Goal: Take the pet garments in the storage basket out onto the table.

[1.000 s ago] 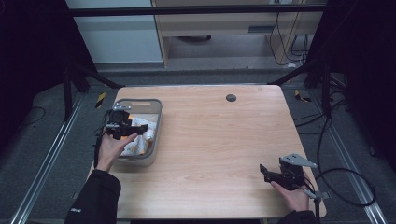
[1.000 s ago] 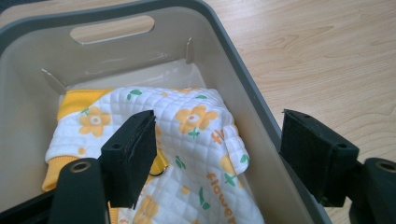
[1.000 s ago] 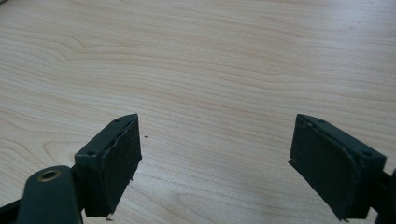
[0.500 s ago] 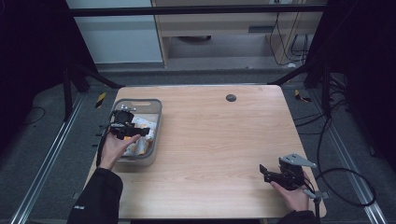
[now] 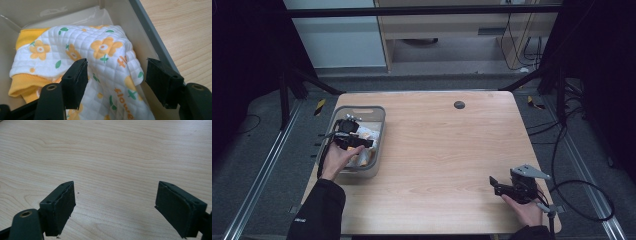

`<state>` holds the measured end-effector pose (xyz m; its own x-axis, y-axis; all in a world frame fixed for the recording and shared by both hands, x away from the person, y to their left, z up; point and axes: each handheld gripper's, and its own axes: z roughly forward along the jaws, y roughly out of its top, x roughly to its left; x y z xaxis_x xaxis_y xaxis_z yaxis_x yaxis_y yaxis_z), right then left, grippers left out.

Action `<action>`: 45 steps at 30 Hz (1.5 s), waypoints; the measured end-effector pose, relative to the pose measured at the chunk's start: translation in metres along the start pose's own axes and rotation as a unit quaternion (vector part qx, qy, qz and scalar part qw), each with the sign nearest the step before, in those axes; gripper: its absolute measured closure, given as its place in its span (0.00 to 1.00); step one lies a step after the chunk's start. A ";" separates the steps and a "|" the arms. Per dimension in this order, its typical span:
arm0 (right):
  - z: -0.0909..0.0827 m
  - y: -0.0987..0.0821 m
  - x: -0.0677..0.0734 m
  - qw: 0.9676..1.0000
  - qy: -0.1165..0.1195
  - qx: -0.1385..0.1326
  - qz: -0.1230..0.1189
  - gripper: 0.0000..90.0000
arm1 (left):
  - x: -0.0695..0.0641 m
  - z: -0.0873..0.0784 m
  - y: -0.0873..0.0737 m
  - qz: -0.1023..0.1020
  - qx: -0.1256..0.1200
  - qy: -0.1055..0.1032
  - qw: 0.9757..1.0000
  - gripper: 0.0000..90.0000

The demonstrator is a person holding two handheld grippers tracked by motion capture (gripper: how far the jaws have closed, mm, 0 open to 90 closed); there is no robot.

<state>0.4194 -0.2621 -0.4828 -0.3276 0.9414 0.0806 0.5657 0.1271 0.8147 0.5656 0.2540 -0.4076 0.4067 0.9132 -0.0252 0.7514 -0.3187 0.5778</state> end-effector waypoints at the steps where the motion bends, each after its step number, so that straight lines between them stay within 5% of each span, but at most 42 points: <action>1: 0.000 0.000 0.000 1.000 0.000 0.000 -0.002 0.18 | 0.000 0.003 0.000 0.001 0.006 0.000 1.000 0.37; 13: 0.001 0.000 0.001 1.000 0.001 0.005 -0.005 0.17 | 0.005 0.016 -0.006 -0.020 0.022 -0.007 1.000 0.45; 26: 0.001 0.000 0.000 1.000 0.000 0.005 -0.004 0.17 | 0.009 0.019 -0.009 -0.036 0.043 -0.015 0.998 0.83; 33: 0.001 -0.001 0.000 1.000 0.001 0.005 -0.004 0.17 | 0.011 0.016 -0.011 -0.036 0.040 -0.016 0.998 0.90; 41: 0.002 -0.001 0.000 1.000 -0.002 0.006 -0.009 0.17 | 0.011 -0.006 -0.013 -0.030 0.011 -0.005 0.999 0.92; 45: 0.001 -0.001 0.001 1.000 0.000 0.007 -0.006 0.17 | 0.015 -0.031 -0.012 -0.032 -0.021 -0.002 0.999 0.92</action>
<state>0.4198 -0.2611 -0.4840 -0.3333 0.9401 0.0711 0.5724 0.1419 0.8076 0.5466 0.2796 -0.3900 0.3603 0.9305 -0.0659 0.7534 -0.2486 0.6088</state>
